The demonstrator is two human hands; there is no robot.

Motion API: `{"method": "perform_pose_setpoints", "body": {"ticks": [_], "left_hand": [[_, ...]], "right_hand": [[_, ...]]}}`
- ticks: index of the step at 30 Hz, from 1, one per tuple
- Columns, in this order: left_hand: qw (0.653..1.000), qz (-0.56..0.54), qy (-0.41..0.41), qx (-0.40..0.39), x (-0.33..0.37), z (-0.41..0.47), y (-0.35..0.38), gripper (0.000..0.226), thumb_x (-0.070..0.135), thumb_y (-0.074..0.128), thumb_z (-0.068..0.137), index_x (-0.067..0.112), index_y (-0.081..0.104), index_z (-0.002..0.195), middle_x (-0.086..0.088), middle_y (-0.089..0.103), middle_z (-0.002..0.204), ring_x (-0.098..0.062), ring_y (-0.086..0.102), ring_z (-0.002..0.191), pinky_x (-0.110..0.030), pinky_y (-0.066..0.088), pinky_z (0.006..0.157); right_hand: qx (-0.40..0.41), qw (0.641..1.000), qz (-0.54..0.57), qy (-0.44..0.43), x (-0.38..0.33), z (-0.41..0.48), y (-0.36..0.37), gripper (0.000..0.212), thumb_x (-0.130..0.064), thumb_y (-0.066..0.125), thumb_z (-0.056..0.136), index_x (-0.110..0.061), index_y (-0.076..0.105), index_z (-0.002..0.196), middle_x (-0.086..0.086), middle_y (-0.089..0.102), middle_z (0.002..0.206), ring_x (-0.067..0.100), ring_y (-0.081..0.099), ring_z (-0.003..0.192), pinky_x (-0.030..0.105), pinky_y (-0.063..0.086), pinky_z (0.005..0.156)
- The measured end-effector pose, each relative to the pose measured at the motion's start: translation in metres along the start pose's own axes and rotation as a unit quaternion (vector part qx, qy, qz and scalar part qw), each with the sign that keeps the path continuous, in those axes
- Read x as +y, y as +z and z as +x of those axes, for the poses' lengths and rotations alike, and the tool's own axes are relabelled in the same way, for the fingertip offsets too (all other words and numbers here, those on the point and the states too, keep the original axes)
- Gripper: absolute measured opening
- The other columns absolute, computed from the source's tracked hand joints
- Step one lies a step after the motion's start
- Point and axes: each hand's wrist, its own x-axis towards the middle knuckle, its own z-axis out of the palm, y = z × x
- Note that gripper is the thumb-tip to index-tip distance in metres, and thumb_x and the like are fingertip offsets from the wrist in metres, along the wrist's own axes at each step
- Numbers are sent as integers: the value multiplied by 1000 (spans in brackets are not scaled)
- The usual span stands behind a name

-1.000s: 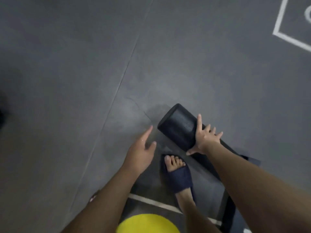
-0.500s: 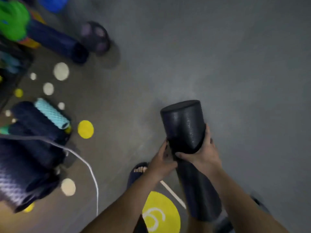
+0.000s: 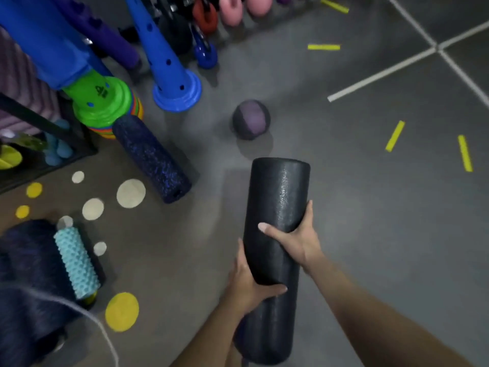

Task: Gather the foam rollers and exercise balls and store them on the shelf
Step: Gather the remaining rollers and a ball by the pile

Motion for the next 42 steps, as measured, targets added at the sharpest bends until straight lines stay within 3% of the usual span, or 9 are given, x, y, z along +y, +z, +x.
{"method": "perform_pose_setpoints", "body": {"ticks": [4, 8, 10, 14, 17, 19, 29, 35, 42], "left_hand": [[996, -42, 31, 72, 82, 86, -61, 135, 62, 97, 32, 49, 29, 147, 21, 57, 137, -4, 57, 126, -39, 54, 102], [991, -97, -10, 96, 179, 167, -82, 117, 49, 99, 38, 40, 41, 138, 20, 62, 125, -4, 63, 114, -38, 55, 98], [988, -116, -34, 96, 226, 220, -85, 118, 47, 100, 39, 35, 39, 138, 16, 61, 127, -7, 61, 115, -39, 53, 102], [983, -139, -51, 113, 333, 347, -70, 111, 31, 103, 46, 33, 37, 135, 14, 58, 127, -3, 59, 113, -33, 51, 101], [976, -168, -56, 124, 420, 450, -52, 103, 25, 100, 53, 25, 36, 133, 4, 56, 129, -9, 61, 111, -24, 50, 92], [971, -194, -66, 120, 484, 510, -52, 104, 35, 97, 57, 22, 34, 138, 1, 55, 131, -17, 60, 115, -30, 50, 97], [969, -181, -87, 140, 701, 715, -90, 101, 39, 96, 61, 26, 30, 136, 3, 59, 124, -21, 61, 117, -40, 51, 102], [969, -157, -44, 186, 698, 864, -61, 108, 42, 98, 50, 34, 32, 135, 10, 56, 129, -10, 60, 115, -37, 51, 98], [933, -72, -91, 341, 698, 886, 14, 113, 60, 89, 44, 30, 35, 139, 5, 49, 135, -22, 53, 126, -48, 46, 108]], "right_hand": [[-29, 999, 40, -12, -101, 84, 4, 133, -81, 85, 41, -38, 26, 152, -15, 58, 140, 10, 59, 127, 41, 48, 110], [-66, 996, 53, -9, -180, 177, -25, 61, -64, 79, 73, -33, 59, 122, -8, 70, 121, 9, 68, 108, 39, 54, 101], [-89, 995, 44, 8, -216, 236, -49, 73, -70, 75, 73, -27, 59, 130, -5, 68, 127, 10, 67, 112, 35, 53, 104], [-132, 991, -12, 29, -292, 383, -112, 50, -62, 62, 89, -28, 59, 126, -12, 65, 119, -1, 62, 98, -3, 44, 75], [-110, 983, -144, -2, -333, 494, -170, 90, -88, 38, 80, -19, 61, 134, 4, 66, 132, 22, 60, 125, 26, 47, 103], [-98, 968, -230, -13, -360, 555, -213, 77, -72, 40, 94, -15, 53, 144, 11, 58, 144, 30, 52, 135, 37, 40, 113], [5, 936, -344, 70, -521, 787, -328, 63, -45, 51, 102, -12, 38, 153, 15, 45, 154, 34, 45, 140, 37, 36, 112], [7, 896, -440, -58, -542, 1023, -321, 112, -74, 64, 80, -25, 7, 162, 14, 0, 169, 36, 7, 155, 53, 18, 124], [15, 873, -484, -50, -581, 1122, -353, 124, -83, 64, 70, -24, 5, 162, 20, 10, 166, 44, 15, 151, 52, 18, 124]]}}
